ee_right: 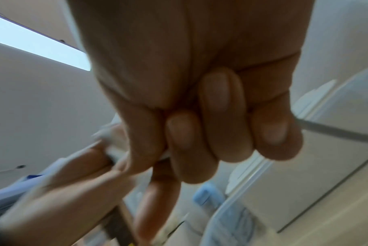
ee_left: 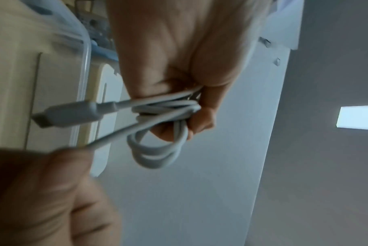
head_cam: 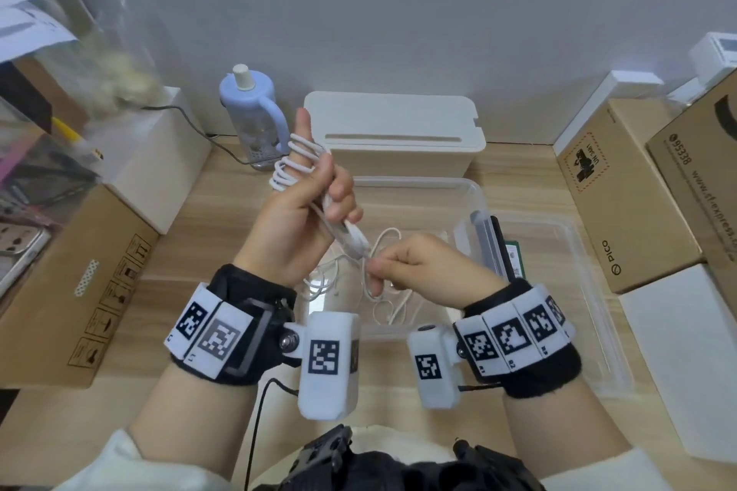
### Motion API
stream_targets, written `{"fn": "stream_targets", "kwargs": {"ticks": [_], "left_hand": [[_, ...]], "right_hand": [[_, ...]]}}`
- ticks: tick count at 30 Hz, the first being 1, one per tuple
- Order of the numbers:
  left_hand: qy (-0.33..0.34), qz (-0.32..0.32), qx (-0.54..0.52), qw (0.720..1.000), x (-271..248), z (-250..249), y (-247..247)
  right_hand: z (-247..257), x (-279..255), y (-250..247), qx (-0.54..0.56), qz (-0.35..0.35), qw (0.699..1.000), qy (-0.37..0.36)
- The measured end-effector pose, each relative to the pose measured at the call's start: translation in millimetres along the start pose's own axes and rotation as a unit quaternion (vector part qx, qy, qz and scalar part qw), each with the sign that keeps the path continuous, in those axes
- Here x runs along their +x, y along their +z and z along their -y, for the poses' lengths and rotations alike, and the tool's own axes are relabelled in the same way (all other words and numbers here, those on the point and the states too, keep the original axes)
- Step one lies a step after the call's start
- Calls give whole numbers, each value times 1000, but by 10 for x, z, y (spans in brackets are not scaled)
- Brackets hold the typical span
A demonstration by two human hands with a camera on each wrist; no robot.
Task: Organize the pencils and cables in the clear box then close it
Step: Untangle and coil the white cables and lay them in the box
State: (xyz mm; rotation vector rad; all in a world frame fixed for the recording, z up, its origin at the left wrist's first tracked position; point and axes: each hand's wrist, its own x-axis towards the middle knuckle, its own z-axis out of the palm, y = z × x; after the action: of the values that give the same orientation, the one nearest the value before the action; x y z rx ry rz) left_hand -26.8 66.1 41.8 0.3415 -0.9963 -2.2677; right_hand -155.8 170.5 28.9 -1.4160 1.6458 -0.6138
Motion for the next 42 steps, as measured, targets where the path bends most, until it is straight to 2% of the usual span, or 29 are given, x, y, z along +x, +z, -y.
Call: {"fn": "stream_targets", "kwargs": {"ticks": [2, 4, 7, 9, 13, 14, 16, 19, 20, 21, 22, 24, 26, 28, 30, 34, 35, 37, 40, 42], "left_hand": [[-51, 55, -75, 994, -21, -38, -45], [-128, 145, -135, 972, -22, -40, -97], [-258, 222, -92, 936, -13, 31, -146], [-311, 237, -50, 919, -30, 107, -156], [-344, 163, -15, 925, -46, 192, -183], [-352, 162, -4, 922, -45, 202, -175], [-369, 191, 40, 908, -50, 213, -134], [-409, 247, 118, 870, -85, 232, -64], [-406, 263, 119, 867, -100, 240, -60], [-388, 276, 92, 875, -111, 245, -63], [-354, 281, 43, 891, -114, 244, -68], [-269, 277, -53, 921, -111, 220, -69], [-194, 238, -62, 950, -93, 208, -44], [-136, 169, -25, 976, -77, 211, -31], [-96, 106, 16, 990, -61, 213, -53], [-58, 15, 143, 988, -44, 196, -141], [-52, 2, 165, 985, -37, 205, -154], [-42, -18, 188, 981, -5, 225, -142], [-20, -29, 163, 986, 42, 202, -97], [-7, -23, 117, 993, 27, 128, -70]], "right_hand": [[-74, -13, -77, -1, -14, 1000, 21], [-108, -23, -143, -15, -35, 999, 28], [-83, -25, -256, -33, -107, 993, 20], [-41, -45, -330, -37, -139, 990, 4], [16, -122, -424, -48, -196, 977, -62], [15, -130, -437, -43, -212, 973, -83], [27, -126, -442, -40, -233, 964, -119], [10, -69, -432, -33, -262, 954, -144], [-10, -48, -426, -20, -278, 950, -143], [-31, -30, -416, -5, -294, 946, -137], [-61, -12, -397, 7, -301, 945, -125], [-101, -1, -327, 15, -272, 958, -90], [-115, -5, -226, -2, -210, 976, -48], [-80, -26, -154, -30, -149, 988, -13], [-24, -60, -117, -54, -114, 992, 2], [147, -135, -104, -38, -180, 982, -48], [194, -144, -104, -26, -179, 982, -58], [279, -148, -76, -16, -123, 990, -67], [326, -125, 29, -47, -7, 997, -56], [241, -92, 67, -54, 14, 998, -40]]}}
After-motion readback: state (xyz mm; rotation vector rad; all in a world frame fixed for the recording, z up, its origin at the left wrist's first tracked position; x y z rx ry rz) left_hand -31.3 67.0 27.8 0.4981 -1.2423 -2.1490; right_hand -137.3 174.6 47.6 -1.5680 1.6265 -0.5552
